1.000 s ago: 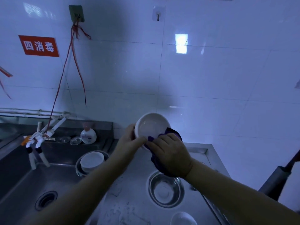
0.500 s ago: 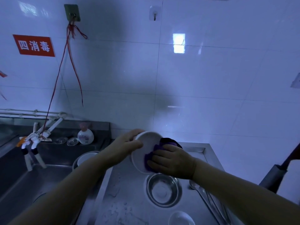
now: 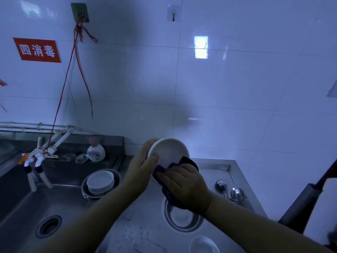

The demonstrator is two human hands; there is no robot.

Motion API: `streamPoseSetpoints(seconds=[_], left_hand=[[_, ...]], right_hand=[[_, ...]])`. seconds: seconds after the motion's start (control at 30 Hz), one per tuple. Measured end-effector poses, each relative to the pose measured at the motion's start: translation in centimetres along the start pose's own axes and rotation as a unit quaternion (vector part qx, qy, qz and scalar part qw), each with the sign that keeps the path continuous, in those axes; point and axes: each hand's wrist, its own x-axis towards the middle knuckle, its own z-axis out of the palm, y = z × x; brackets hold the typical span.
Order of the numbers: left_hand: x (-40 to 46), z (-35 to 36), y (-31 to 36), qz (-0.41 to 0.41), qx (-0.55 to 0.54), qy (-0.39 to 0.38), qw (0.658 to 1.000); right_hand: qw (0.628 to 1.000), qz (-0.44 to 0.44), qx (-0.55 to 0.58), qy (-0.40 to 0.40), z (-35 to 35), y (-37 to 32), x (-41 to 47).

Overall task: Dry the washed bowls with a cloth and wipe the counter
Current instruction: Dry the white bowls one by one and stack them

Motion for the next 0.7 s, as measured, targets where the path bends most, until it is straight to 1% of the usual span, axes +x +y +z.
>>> streamPoseSetpoints(seconds=[0.07,0.13,0.17,0.2,0.3,0.33,0.4,0.43,0.5,0.63,0.7], left_hand=[[0.8,-1.2,0.6,-0.033,-0.008,-0.065,0.997],[1.5,-2.3,0.9,-0.078,-0.01,-0.137,0.987],[1.6,-2.5,0.9,-0.09,-0.019,-0.138,0.986],[1.5,-2.3,0.8,-0.093,-0.037,-0.109,0.989],[0.1,0.0,-0.6,-0.083,-0.062,0.031,0.994],[-0.4,0.9,-1.2,-0.069,-0.065,0.062,0.994],[-1.1,1.8,-1.8,-0.051,-0.069,0.098,0.992],[-1.1,1.7,-1.8,-0.049,-0.062,0.098,0.992],[-0.8,0.8,-1.6,-0.045,-0.035,0.072,0.996],[-0.1,-0.8,-1.3,-0.042,-0.002,-0.006,0.999],[-0.2,-1.0,-1.2,-0.046,-0.006,-0.028,0.999]], right_hand=[[0.996,-0.081,-0.012,-0.023,-0.5,1.5,-0.3],[0.99,-0.126,-0.017,-0.054,-0.9,2.2,-0.4],[0.99,-0.124,-0.023,-0.06,-1.0,2.2,-0.3],[0.992,-0.105,-0.031,-0.061,-1.0,2.0,-0.1],[0.999,0.005,-0.04,-0.036,-0.6,0.4,0.9],[0.998,0.036,-0.035,-0.031,-0.5,-0.3,1.2],[0.997,0.065,-0.023,-0.039,-0.4,-1.4,1.3],[0.996,0.07,-0.014,-0.05,-0.5,-1.7,1.3],[0.994,0.064,0.012,-0.082,-1.0,-1.5,1.2],[0.984,-0.018,0.046,-0.169,-2.5,0.8,1.1],[0.979,-0.043,0.049,-0.193,-2.9,1.8,1.0]])
